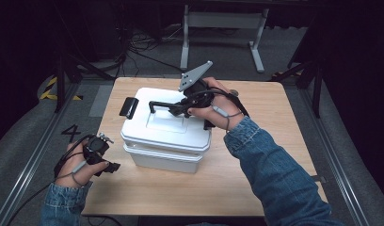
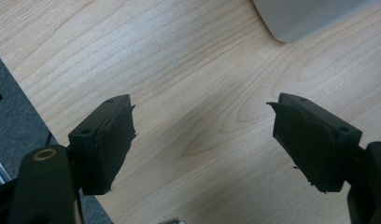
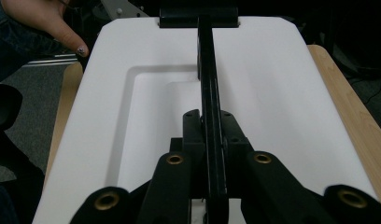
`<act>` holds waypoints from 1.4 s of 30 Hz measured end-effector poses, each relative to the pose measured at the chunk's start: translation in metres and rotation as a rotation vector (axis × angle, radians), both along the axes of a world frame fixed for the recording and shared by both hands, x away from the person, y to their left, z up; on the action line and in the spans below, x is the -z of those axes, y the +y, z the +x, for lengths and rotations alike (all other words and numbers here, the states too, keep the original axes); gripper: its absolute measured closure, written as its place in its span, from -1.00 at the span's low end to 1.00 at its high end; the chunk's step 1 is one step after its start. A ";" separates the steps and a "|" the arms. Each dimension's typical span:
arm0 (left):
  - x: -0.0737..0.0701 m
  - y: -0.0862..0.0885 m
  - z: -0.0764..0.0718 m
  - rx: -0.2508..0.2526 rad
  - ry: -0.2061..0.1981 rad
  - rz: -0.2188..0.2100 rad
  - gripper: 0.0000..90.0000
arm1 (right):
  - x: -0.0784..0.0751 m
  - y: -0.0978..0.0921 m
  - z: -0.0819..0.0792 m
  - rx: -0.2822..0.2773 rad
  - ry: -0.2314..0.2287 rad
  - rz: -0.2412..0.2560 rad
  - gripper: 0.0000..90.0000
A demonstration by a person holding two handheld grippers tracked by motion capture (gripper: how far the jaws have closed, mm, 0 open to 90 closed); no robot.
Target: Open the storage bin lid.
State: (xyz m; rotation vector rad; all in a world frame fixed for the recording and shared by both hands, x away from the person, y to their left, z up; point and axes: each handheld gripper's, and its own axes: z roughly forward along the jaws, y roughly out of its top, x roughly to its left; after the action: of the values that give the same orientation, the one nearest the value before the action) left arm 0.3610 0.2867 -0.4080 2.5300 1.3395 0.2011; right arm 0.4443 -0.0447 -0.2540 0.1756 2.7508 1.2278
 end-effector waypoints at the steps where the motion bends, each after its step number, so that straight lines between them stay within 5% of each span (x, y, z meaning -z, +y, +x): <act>1: 0.000 0.000 0.000 0.000 0.001 0.000 -0.52 | -0.001 -0.001 -0.001 0.004 0.000 0.001 0.88; 14: 0.001 -0.002 0.000 -0.014 0.027 -0.006 -0.52 | -0.013 -0.047 -0.005 0.067 -0.023 0.037 0.88; 31: 0.002 -0.003 0.001 0.003 0.012 0.012 -0.52 | -0.024 -0.117 -0.004 0.187 -0.035 0.075 0.88; 42: 0.002 -0.003 0.001 -0.007 0.024 0.000 -0.52 | -0.017 -0.154 -0.002 0.262 -0.027 0.062 0.88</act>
State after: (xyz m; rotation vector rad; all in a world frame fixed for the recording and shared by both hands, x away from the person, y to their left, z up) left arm 0.3616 0.2839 -0.4101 2.5358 1.3569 0.1728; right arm 0.4425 -0.1991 -0.2367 0.5040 2.5658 1.2324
